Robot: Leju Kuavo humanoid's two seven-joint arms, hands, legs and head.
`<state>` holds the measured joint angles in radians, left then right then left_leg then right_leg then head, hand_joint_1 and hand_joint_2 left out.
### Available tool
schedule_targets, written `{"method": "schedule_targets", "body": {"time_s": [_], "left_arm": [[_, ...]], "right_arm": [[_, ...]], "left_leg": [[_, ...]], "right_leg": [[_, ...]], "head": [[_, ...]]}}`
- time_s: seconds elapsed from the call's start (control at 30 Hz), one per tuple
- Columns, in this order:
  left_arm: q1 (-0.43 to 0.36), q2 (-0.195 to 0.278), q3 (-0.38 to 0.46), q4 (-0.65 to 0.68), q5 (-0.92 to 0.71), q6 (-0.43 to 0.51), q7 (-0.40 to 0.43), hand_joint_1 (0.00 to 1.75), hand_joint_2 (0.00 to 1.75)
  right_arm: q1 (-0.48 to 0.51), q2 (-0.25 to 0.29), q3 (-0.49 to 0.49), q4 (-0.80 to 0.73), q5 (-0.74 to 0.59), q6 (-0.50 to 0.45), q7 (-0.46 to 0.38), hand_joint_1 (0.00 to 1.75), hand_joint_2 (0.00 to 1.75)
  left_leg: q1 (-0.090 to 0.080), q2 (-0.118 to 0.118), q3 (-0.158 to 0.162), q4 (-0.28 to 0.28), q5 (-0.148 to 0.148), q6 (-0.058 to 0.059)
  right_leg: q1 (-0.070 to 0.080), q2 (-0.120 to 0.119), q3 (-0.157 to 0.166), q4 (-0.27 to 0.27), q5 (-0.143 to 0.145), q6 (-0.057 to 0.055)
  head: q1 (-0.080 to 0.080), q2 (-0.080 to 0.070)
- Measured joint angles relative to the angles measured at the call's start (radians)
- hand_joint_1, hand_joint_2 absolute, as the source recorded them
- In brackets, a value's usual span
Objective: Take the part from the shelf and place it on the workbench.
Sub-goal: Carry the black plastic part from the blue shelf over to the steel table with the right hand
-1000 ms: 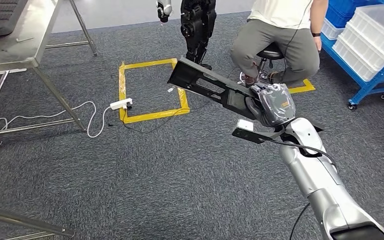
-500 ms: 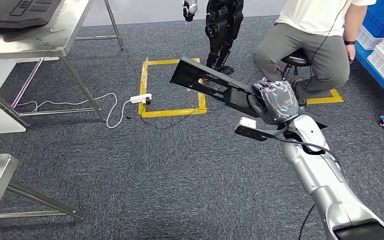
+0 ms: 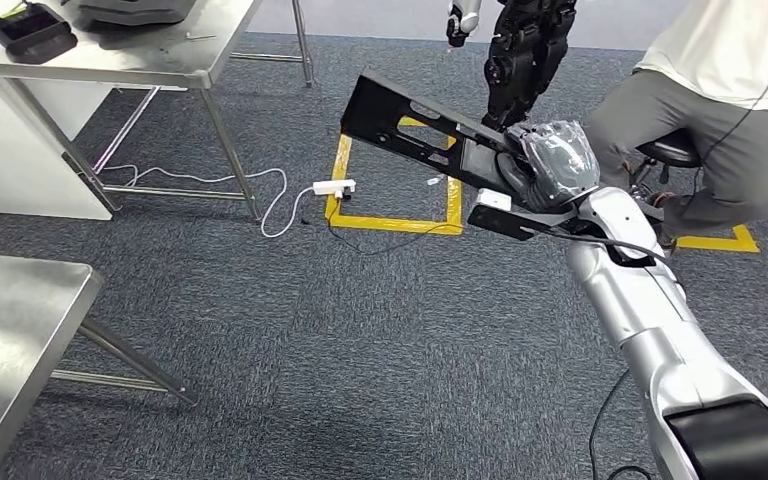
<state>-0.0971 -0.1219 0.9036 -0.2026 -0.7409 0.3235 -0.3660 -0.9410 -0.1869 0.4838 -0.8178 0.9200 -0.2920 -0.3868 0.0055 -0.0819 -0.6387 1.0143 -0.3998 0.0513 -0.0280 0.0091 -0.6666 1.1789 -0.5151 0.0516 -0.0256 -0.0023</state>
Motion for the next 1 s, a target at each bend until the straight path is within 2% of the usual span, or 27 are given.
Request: {"method": "schedule_targets", "body": {"time_s": [0.03,0.07,0.1,0.13,0.17,0.2,0.27,0.33,0.37,0.4,0.43,0.47,0.5,0.53,0.57,0.63,0.7,0.73,0.77,0.83,0.9,0.93,0.97,1.0], "left_arm": [[-0.001,0.001,0.000,0.000,-0.002,-0.001,-0.002,0.00,1.75],[-0.002,0.001,0.000,0.000,-0.006,-0.002,-0.005,0.00,1.75],[-0.002,0.002,0.000,0.000,-0.008,-0.002,-0.009,0.00,1.75],[-0.002,0.003,0.000,0.000,-0.010,-0.002,-0.013,0.00,1.75],[0.000,0.003,0.001,0.000,-0.011,-0.002,-0.017,0.00,1.75],[0.003,0.002,0.001,0.000,-0.012,-0.001,-0.020,0.00,1.75],[0.006,0.001,0.002,0.000,-0.012,0.000,-0.022,0.00,1.75],[0.005,0.000,0.002,0.001,-0.012,0.002,-0.024,0.00,1.75],[0.004,0.000,0.003,0.001,-0.011,0.002,-0.024,0.00,1.75],[0.005,-0.001,0.003,0.001,-0.011,0.002,-0.024,0.00,1.75],[0.006,-0.002,0.003,0.001,-0.011,0.002,-0.025,0.00,1.75],[0.006,-0.002,0.004,0.001,-0.011,0.002,-0.026,0.00,1.75],[0.007,-0.001,0.004,0.001,-0.012,0.003,-0.027,0.00,1.75],[0.006,-0.001,0.004,0.001,-0.012,0.004,-0.028,0.00,1.75],[0.004,0.000,0.004,0.001,-0.013,0.004,-0.029,0.00,1.75],[0.002,0.002,0.003,0.001,-0.015,0.004,-0.029,0.00,1.75],[0.001,0.003,0.003,0.001,-0.020,0.004,-0.028,0.00,1.75],[0.001,0.003,0.003,0.001,-0.023,0.004,-0.027,0.00,1.75],[-0.001,0.004,0.003,0.001,-0.026,0.004,-0.025,0.00,1.75],[-0.008,0.004,0.003,0.001,-0.029,0.004,-0.022,0.00,1.75],[-0.012,0.005,0.003,0.001,-0.030,0.005,-0.020,0.00,1.75],[-0.012,0.005,0.003,0.001,-0.031,0.006,-0.020,0.00,1.75],[-0.011,0.005,0.003,0.001,-0.031,0.006,-0.020,0.00,1.75],[-0.010,0.005,0.003,0.001,-0.032,0.007,-0.020,0.00,1.75]], "right_arm": [[-0.022,0.007,0.001,0.018,-0.001,0.006,0.000,1.75,1.75],[-0.042,0.014,0.003,0.034,-0.002,0.014,0.000,1.75,1.75],[-0.058,0.022,0.005,0.050,-0.003,0.020,-0.001,1.75,1.75],[-0.072,0.031,0.007,0.065,-0.003,0.027,-0.002,1.75,1.75],[-0.084,0.040,0.009,0.079,-0.004,0.031,-0.005,1.75,1.75],[-0.097,0.051,0.012,0.092,-0.004,0.034,-0.008,1.75,1.75],[-0.125,0.073,0.016,0.119,-0.005,0.035,-0.016,1.75,1.75],[-0.152,0.091,0.019,0.148,-0.005,0.032,-0.020,1.75,1.75],[-0.161,0.100,0.021,0.163,-0.005,0.030,-0.022,1.75,1.75],[-0.166,0.108,0.023,0.176,-0.005,0.026,-0.022,1.75,1.75],[-0.169,0.116,0.024,0.188,-0.005,0.022,-0.022,1.75,1.75],[-0.170,0.125,0.026,0.198,-0.005,0.017,-0.022,1.75,1.75],[-0.172,0.133,0.028,0.206,-0.005,0.013,-0.022,1.75,1.75],[-0.174,0.139,0.030,0.212,-0.005,0.008,-0.022,1.75,1.75],[-0.177,0.144,0.032,0.218,-0.006,0.002,-0.022,1.75,1.75],[-0.184,0.152,0.035,0.230,-0.006,-0.011,-0.022,1.75,1.75],[-0.187,0.161,0.038,0.240,-0.006,-0.019,-0.022,1.75,1.75],[-0.188,0.165,0.039,0.245,-0.007,-0.023,-0.023,1.75,1.75],[-0.189,0.168,0.040,0.249,-0.008,-0.028,-0.025,1.75,1.75],[-0.191,0.169,0.041,0.261,-0.010,-0.041,-0.030,1.75,1.75],[-0.187,0.173,0.043,0.275,-0.007,-0.049,-0.032,1.75,1.75],[-0.186,0.177,0.044,0.282,-0.004,-0.050,-0.034,1.75,1.75],[-0.185,0.183,0.046,0.287,-0.001,-0.051,-0.036,1.75,1.75],[-0.185,0.190,0.046,0.291,0.001,-0.051,-0.039,1.75,1.75]], "left_leg": [[0.001,-0.011,-0.003,0.006,-0.002,-0.007],[0.001,-0.021,-0.008,0.011,-0.004,-0.014],[0.002,-0.031,-0.012,0.014,-0.004,-0.022],[0.003,-0.040,-0.017,0.014,-0.002,-0.029],[0.006,-0.048,-0.020,0.013,0.000,-0.035],[0.007,-0.044,-0.023,0.014,0.000,-0.040],[0.007,0.001,-0.044,0.056,-0.026,-0.047],[0.007,0.055,-0.099,0.171,-0.083,-0.053],[0.007,0.065,-0.132,0.234,-0.107,-0.054],[0.008,0.070,-0.154,0.275,-0.118,-0.054],[0.008,0.072,-0.159,0.283,-0.111,-0.053],[0.007,0.077,-0.144,0.251,-0.088,-0.049],[0.005,0.087,-0.113,0.192,-0.056,-0.044],[0.000,0.109,-0.078,0.126,-0.032,-0.039],[-0.005,0.125,-0.050,0.073,-0.015,-0.033],[-0.016,0.138,-0.029,0.029,-0.009,-0.024],[-0.015,0.115,-0.025,0.019,-0.004,-0.015],[-0.012,0.105,-0.019,0.011,-0.001,-0.009],[-0.009,0.095,-0.013,0.003,0.003,-0.004],[-0.005,0.073,-0.007,-0.003,0.007,0.003],[-0.003,0.045,-0.007,-0.003,0.008,0.005],[-0.003,0.029,-0.007,-0.002,0.008,0.005],[-0.002,0.014,-0.006,-0.002,0.008,0.004],[-0.002,0.001,-0.006,-0.001,0.007,0.002]], "right_leg": [[-0.006,0.018,0.030,-0.064,0.025,0.009],[-0.009,0.030,0.050,-0.108,0.040,0.011],[-0.008,0.038,0.061,-0.130,0.046,0.007],[-0.004,0.036,0.063,-0.134,0.046,-0.001],[-0.002,0.024,0.063,-0.135,0.049,-0.011],[-0.002,0.015,0.063,-0.136,0.051,-0.019],[-0.003,-0.001,0.065,-0.140,0.055,-0.034],[0.003,-0.018,0.066,-0.141,0.053,-0.045],[0.007,-0.029,0.067,-0.141,0.051,-0.048],[0.011,-0.040,0.068,-0.140,0.049,-0.050],[0.015,-0.051,0.069,-0.140,0.047,-0.052],[0.017,-0.062,0.072,-0.140,0.045,-0.055],[0.020,-0.072,0.074,-0.140,0.043,-0.057],[0.023,-0.082,0.077,-0.140,0.041,-0.058],[0.027,-0.092,0.079,-0.140,0.037,-0.057],[0.034,-0.110,0.081,-0.142,0.032,-0.051],[0.037,-0.123,0.084,-0.144,0.027,-0.043],[0.036,-0.109,0.083,-0.136,0.021,-0.040],[0.034,-0.086,0.073,-0.112,0.009,-0.038],[0.028,-0.032,0.019,-0.002,-0.033,-0.040],[0.025,-0.017,-0.049,0.120,-0.067,-0.038],[0.023,-0.015,-0.066,0.140,-0.065,-0.032],[0.021,-0.013,-0.062,0.118,-0.047,-0.023],[0.017,-0.006,-0.040,0.060,-0.017,-0.014]], "head": [[0.000,0.000],[0.000,0.000],[-0.001,0.000],[-0.001,0.000],[-0.002,0.000],[-0.003,0.000],[-0.009,0.000],[-0.015,0.000],[-0.015,0.000],[-0.015,0.000],[-0.015,0.000],[-0.015,0.000],[-0.015,0.000],[-0.015,0.000],[-0.015,0.000],[-0.013,0.000],[-0.012,0.000],[-0.011,0.000],[-0.011,0.000],[-0.009,0.000],[-0.007,0.000],[-0.007,0.000],[-0.007,0.000],[-0.007,0.000]]}}
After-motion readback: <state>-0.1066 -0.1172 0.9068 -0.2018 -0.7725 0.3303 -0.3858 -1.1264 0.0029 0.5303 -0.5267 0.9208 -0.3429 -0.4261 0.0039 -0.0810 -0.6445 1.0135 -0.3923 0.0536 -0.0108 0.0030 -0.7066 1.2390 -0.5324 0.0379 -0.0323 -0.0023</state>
